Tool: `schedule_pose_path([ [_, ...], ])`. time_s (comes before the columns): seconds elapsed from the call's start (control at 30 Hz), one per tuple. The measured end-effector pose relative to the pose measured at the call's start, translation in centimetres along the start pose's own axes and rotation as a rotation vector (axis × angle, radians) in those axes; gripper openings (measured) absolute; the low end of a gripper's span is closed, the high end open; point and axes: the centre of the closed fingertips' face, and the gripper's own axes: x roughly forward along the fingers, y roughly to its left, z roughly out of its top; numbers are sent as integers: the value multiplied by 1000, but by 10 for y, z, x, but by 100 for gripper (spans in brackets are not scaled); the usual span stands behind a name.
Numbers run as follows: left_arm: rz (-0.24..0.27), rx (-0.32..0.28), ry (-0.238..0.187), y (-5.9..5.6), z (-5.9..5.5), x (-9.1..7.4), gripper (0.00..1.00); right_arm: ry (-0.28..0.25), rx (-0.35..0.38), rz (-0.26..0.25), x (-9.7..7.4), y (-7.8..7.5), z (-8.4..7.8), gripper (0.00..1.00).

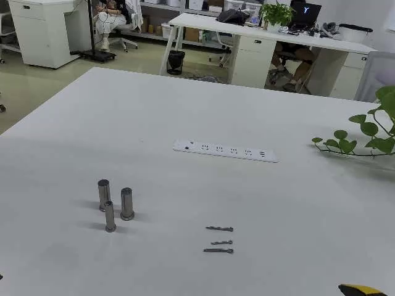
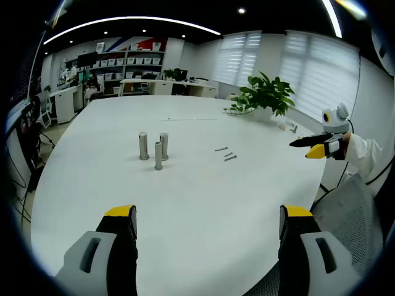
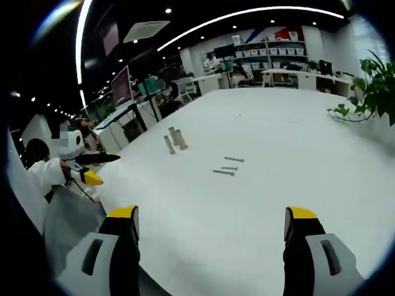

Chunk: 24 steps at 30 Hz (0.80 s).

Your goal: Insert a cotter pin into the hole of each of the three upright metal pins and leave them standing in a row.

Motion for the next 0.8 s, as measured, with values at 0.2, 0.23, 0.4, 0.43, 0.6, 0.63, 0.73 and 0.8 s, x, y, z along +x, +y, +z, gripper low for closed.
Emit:
schedule_pose_path([
  [0.2, -23, 1, -58, -4, 10, 2, 93, 1, 1, -1, -1, -1, 0, 97],
  [0.23, -25, -2, -63, -4, 11, 2, 91, 2, 2, -2, -1, -1, -1, 97],
  [0.4, -27, 6, -82, -4, 16, 2, 98, 4, -1, -3, -1, -2, 0, 97],
  [0.43, -27, 5, -82, -4, 16, 2, 99, 4, -2, -3, -1, -2, 0, 97],
  [0.6, -19, -6, -96, -1, 18, 0, 99, 1, -7, -3, -2, -2, 2, 97],
  [0.63, -19, -6, -93, -1, 18, -1, 99, 1, -8, -4, -2, -3, 2, 97],
  [0.73, -17, -11, -96, 0, 19, -2, 99, 3, -11, -3, -3, -3, 3, 97],
  [0.8, -15, -7, -91, 1, 18, -3, 99, 3, -12, -4, -3, -2, 3, 97],
])
